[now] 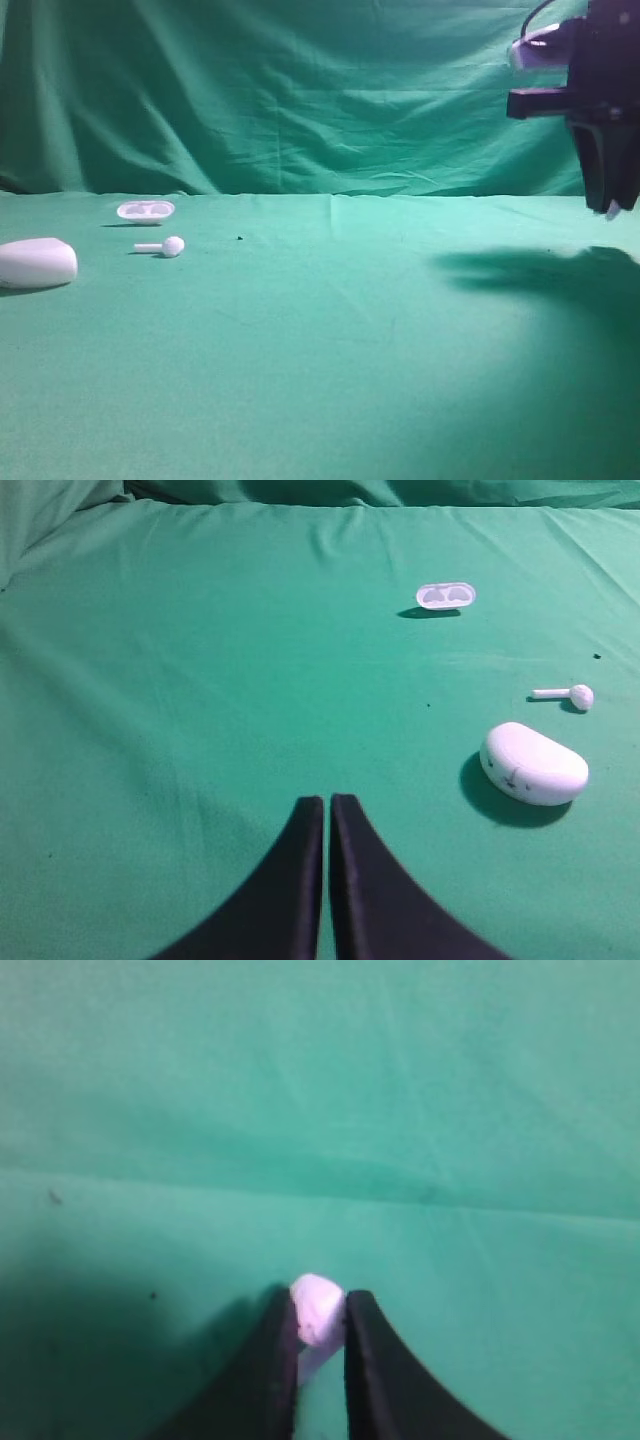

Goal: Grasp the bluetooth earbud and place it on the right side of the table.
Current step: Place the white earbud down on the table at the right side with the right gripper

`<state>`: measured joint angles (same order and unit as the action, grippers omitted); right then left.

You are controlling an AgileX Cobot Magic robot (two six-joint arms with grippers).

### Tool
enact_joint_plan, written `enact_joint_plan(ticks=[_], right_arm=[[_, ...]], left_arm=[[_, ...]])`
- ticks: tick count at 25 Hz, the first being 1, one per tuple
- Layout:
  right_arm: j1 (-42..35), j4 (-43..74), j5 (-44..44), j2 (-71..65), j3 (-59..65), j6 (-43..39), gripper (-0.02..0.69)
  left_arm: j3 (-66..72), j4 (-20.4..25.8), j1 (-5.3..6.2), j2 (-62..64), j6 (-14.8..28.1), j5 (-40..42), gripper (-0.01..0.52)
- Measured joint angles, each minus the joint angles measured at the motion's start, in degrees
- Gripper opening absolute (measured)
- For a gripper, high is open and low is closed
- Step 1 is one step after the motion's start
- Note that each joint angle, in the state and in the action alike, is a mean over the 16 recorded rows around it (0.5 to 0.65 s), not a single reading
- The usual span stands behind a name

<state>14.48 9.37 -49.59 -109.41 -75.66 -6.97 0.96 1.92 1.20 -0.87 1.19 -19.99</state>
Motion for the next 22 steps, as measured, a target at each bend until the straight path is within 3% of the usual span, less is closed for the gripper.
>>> enact_joint_plan(ticks=[9, 13, 16, 22], right_arm=[[-0.1, -1.6, 3.1, 0.0, 2.0, 0.0, 0.406], [-0.1, -2.6, 1.6, 0.8, 2.0, 0.0, 0.465], [-0.1, -3.3, 0.0, 2.7, 2.0, 0.0, 0.437], [0.6, -4.5, -4.3, 10.6, 2.0, 0.1, 0.249]], left_arm=[[0.0, 0.0, 0.0, 0.0, 0.0, 0.0, 0.0], [0.0, 0.0, 0.0, 0.0, 0.0, 0.0, 0.0], [0.0, 0.0, 0.0, 0.0, 0.0, 0.0, 0.0], [0.0, 0.0, 0.0, 0.0, 0.0, 0.0, 0.0]])
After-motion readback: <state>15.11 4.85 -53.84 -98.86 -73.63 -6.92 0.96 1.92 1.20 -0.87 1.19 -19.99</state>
